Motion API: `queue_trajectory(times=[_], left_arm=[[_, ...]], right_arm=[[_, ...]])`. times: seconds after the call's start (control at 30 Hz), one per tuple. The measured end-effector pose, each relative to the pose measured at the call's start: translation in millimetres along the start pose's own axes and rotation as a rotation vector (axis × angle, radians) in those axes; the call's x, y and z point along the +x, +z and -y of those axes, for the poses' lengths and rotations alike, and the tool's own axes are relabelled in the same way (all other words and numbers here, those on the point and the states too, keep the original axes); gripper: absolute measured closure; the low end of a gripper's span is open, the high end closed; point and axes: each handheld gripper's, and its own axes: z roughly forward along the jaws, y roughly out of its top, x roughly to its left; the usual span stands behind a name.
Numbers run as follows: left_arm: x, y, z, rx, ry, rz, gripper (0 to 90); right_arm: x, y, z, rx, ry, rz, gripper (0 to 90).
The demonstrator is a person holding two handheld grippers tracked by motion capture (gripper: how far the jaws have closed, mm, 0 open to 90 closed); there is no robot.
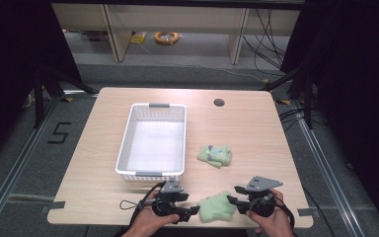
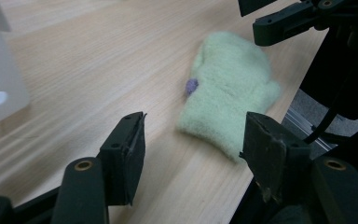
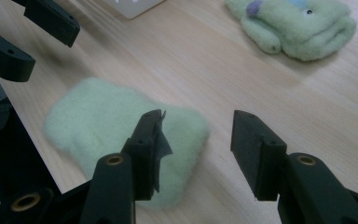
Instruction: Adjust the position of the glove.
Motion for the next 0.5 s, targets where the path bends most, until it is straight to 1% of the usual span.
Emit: queue_trajectory(times=[0.1,0.13,0.17,0.2,0.23,0.27,0.3,0.33,0.37,0.4,0.43,0.47,0.5], left_arm=[[-3.7,6.8,-1.0,0.013,0.010,0.003,39.2],[-3.9,8.6,-1.3,0.021,0.007,0.003,39.4],[-3.4,10.0,-1.8,0.031,0.015,-0.007,39.5],[-3.7,11.9,-2.9,0.027,0.015,0.004,39.5],[-4.7,13.1,-3.4,0.024,0.011,-0.004,39.5],[-5.5,15.1,-4.3,0.028,0.012,0.007,40.5],[-6.1,16.4,-5.0,0.028,0.021,0.009,41.1],[-7.3,18.0,-5.6,0.034,0.017,0.012,41.2],[-8.5,19.8,-6.0,0.036,0.018,0.006,41.6],[-9.0,21.7,-6.4,0.042,0.025,0.010,42.5],[-9.0,21.7,-6.4,0.042,0.025,0.010,43.2],[-8.2,26.3,-7.1,0.052,0.014,0.017,43.5],[-7.2,27.0,-8.2,0.059,0.019,0.020,43.6]], right_arm=[[-1.6,0.8,-1.0,0.014,-0.003,0.003,55.2],[-1.8,1.9,-1.2,0.012,-0.013,0.002,55.4],[-1.7,3.1,-1.1,0.007,-0.023,0.007,55.7],[-0.3,3.7,-1.3,0.015,-0.014,0.002,56.1],[-1.5,5.1,-1.6,0.008,-0.048,0.004,56.7],[-0.2,4.6,-2.1,0.022,-0.030,-0.001,57.2],[-0.1,5.9,-2.0,0.022,-0.031,0.005,57.5],[0.4,6.4,-2.1,0.027,-0.023,0.005,57.7],[-0.1,7.2,-2.0,0.032,-0.020,0.006,57.9],[-1.5,8.3,-1.8,0.031,-0.029,0.004,58.1],[-0.7,8.0,-2.0,0.044,-0.007,0.000,58.3],[-1.4,8.5,-2.0,0.045,-0.011,0.006,58.4],[0.1,10.3,-1.3,0.033,0.006,0.004,58.4]])
